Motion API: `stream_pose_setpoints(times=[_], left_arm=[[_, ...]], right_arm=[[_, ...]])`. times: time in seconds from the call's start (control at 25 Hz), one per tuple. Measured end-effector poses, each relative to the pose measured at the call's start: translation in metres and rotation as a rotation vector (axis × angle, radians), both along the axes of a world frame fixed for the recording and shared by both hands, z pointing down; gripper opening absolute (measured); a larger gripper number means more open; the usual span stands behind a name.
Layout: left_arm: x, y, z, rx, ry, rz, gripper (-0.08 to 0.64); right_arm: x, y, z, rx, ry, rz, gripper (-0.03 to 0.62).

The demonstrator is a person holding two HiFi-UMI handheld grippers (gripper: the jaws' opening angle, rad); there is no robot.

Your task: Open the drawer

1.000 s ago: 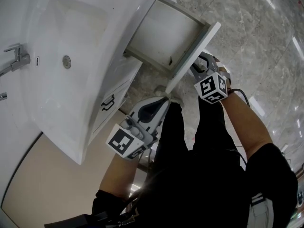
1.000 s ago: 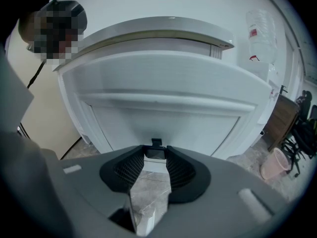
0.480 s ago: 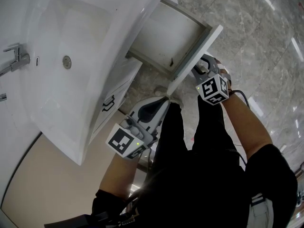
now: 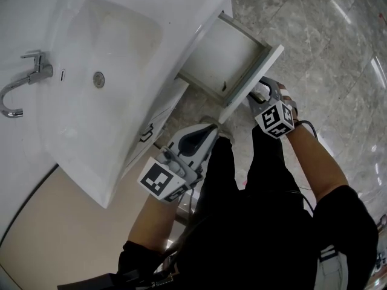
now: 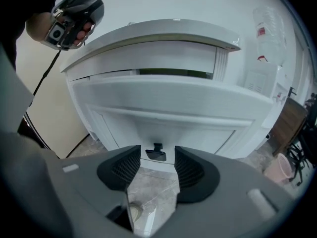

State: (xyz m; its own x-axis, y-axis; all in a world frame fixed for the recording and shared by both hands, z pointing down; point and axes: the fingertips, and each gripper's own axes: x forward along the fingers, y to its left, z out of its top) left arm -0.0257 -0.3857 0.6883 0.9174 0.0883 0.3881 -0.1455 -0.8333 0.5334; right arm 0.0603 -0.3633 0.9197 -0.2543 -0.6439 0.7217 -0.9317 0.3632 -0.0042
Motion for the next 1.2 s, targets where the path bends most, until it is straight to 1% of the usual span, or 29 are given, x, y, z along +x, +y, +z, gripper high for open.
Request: stream_pose_setpoints(times=[0.2, 0.44, 0.68, 0.84, 0.96, 1.2], left_arm=[[0.001, -0.016, -0.036, 0.04, 0.032, -0.032, -0.006], [0.002, -0.03, -0.089, 0.073, 0.076, -0.061, -0.006], [-0.005, -0.04, -0.147, 0.123, 0.114, -0.093, -0.006], [-0.018, -0.047, -0.19, 0.154, 0.135, -0.127, -0.006], [-0.035, -0.052, -0.224, 0.191, 0.155, -0.158, -0.006], [-0.076, -0.069, -0.29, 0.27, 0.199, -0.262, -0.006]], right_arm=[[0.016, 0.006, -0.034, -0.001, 0.021, 0.002, 0.185], [0.029, 0.01, -0.091, 0.012, 0.017, 0.016, 0.184], [0.039, -0.01, -0.164, 0.08, 0.015, 0.027, 0.184], [0.033, -0.03, -0.222, 0.134, -0.008, 0.003, 0.183], [0.022, -0.046, -0.267, 0.17, -0.037, -0.027, 0.183], [-0.002, -0.085, -0.347, 0.256, -0.052, -0.115, 0.159]])
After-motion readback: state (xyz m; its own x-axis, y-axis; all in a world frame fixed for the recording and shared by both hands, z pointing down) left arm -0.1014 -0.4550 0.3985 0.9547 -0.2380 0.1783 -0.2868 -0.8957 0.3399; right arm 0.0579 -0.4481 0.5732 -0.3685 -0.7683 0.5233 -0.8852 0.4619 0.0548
